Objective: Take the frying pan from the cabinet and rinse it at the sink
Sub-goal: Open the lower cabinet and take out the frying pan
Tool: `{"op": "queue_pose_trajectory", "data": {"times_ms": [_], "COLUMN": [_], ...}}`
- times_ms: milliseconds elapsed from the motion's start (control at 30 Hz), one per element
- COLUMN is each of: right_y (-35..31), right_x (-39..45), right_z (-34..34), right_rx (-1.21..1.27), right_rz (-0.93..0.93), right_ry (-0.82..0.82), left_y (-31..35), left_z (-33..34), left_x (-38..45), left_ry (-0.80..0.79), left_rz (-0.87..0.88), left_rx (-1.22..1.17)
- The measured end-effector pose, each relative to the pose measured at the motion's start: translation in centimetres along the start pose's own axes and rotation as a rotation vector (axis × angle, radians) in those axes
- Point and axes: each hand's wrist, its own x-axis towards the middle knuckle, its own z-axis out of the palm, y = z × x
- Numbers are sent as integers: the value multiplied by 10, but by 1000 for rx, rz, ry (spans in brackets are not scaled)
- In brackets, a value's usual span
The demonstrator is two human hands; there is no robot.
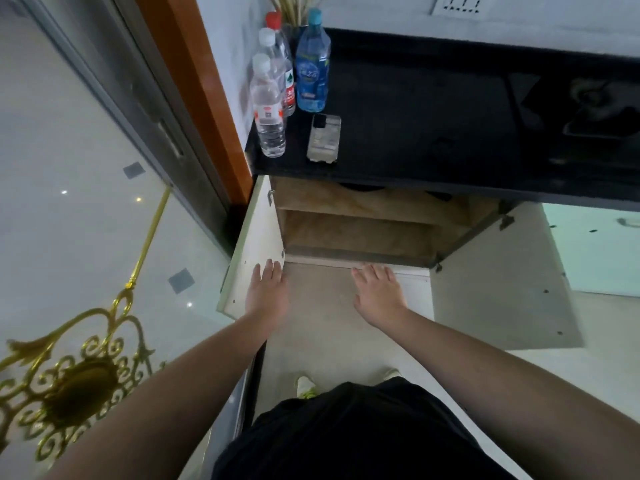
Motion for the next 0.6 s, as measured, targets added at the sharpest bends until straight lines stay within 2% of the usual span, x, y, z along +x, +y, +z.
{"op": "queue_pose_trajectory", "data": {"times_ms": [167,367,600], "right_y": [49,110,178], "right_x": [-17,-26,-18], "right_z": [4,9,20], "right_rx": [89,140,159], "right_rz": [131,247,282], "right_ry": [-11,42,7], "left_y": [40,99,157], "left_z": [-37,-80,-119], "left_x": [31,56,90], "left_ry": [73,204,162], "left_rz": [162,373,351], "left_rx": [-19,112,80]}}
